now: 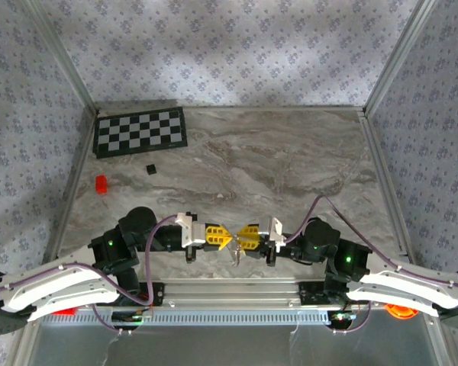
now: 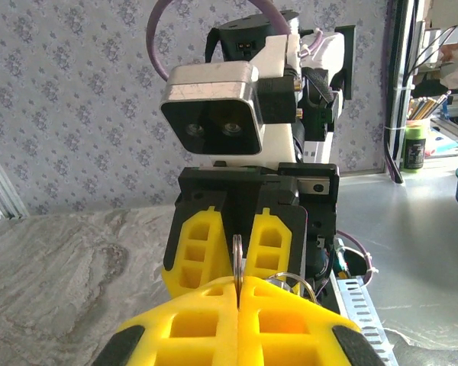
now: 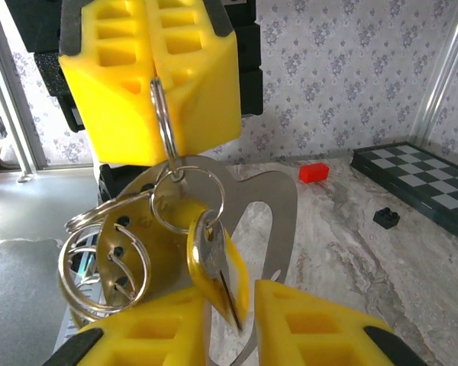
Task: Put the keys on the keyring
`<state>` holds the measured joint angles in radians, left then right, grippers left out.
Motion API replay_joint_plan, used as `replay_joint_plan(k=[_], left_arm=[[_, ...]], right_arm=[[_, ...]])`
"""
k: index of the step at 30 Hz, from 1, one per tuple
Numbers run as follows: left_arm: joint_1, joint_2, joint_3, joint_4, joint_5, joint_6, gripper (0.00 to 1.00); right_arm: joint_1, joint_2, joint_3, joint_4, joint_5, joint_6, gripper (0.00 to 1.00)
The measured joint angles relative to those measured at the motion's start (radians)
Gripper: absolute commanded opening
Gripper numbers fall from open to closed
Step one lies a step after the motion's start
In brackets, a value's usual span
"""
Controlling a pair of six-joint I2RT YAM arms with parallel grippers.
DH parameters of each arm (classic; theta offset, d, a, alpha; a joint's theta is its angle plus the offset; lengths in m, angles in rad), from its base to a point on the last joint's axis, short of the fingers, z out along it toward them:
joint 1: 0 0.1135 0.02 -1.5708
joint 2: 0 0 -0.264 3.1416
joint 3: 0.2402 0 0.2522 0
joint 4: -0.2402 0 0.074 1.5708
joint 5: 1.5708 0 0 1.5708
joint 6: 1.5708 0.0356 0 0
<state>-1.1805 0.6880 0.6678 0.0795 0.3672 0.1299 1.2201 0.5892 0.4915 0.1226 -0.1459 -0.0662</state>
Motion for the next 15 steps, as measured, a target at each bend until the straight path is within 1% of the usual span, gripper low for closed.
replay_joint_plan(k=[8, 11, 15], left_arm=[[0.0, 0.0, 0.0, 0.0, 0.003, 0.0, 0.0], [0.0, 0.001, 0.0, 0.0, 0.003, 0.0, 0.0], [0.0, 0.001, -0.002, 0.0, 0.003, 0.0, 0.0]], right_arm=[[0.005, 0.0, -0.008, 0.033, 0.001, -0.001, 0.25], [0.01, 0.0, -0.019, 0.059, 0.001, -0.001, 0.22], [0.014, 0.001, -0.034, 0.08, 0.002, -0.003, 0.17]])
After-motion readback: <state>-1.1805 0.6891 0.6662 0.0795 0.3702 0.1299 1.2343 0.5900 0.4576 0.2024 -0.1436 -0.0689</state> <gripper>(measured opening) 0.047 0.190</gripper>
